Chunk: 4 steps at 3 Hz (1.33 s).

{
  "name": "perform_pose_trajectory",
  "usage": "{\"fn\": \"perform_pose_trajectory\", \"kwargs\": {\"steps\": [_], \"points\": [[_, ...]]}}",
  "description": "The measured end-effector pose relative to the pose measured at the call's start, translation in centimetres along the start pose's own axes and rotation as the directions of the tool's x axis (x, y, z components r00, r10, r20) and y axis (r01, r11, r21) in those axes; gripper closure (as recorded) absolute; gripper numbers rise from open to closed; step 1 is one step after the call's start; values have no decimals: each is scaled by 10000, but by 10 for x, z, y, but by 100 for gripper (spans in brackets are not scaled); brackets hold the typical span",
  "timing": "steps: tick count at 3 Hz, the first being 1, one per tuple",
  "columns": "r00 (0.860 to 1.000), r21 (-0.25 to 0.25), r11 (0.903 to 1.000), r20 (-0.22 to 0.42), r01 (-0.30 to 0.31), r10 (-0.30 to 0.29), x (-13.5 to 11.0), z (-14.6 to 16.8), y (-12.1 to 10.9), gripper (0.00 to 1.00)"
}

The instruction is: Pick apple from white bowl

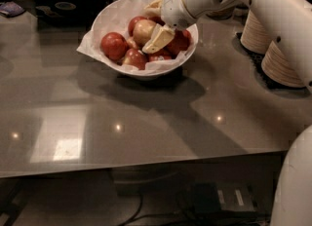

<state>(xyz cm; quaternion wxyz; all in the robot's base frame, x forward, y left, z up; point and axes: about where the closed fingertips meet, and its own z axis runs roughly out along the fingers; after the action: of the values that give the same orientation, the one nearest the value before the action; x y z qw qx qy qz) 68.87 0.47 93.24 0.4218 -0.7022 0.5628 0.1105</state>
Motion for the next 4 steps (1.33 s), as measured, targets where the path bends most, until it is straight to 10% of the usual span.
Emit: {"fn": "perform_pose_trajectory", "kwargs": {"steps": [1, 4], "points": [[9999, -99, 9999, -43, -111, 111, 6, 8, 2, 32], [9998, -209, 9996, -86, -208, 206, 12, 14, 4, 100]]}}
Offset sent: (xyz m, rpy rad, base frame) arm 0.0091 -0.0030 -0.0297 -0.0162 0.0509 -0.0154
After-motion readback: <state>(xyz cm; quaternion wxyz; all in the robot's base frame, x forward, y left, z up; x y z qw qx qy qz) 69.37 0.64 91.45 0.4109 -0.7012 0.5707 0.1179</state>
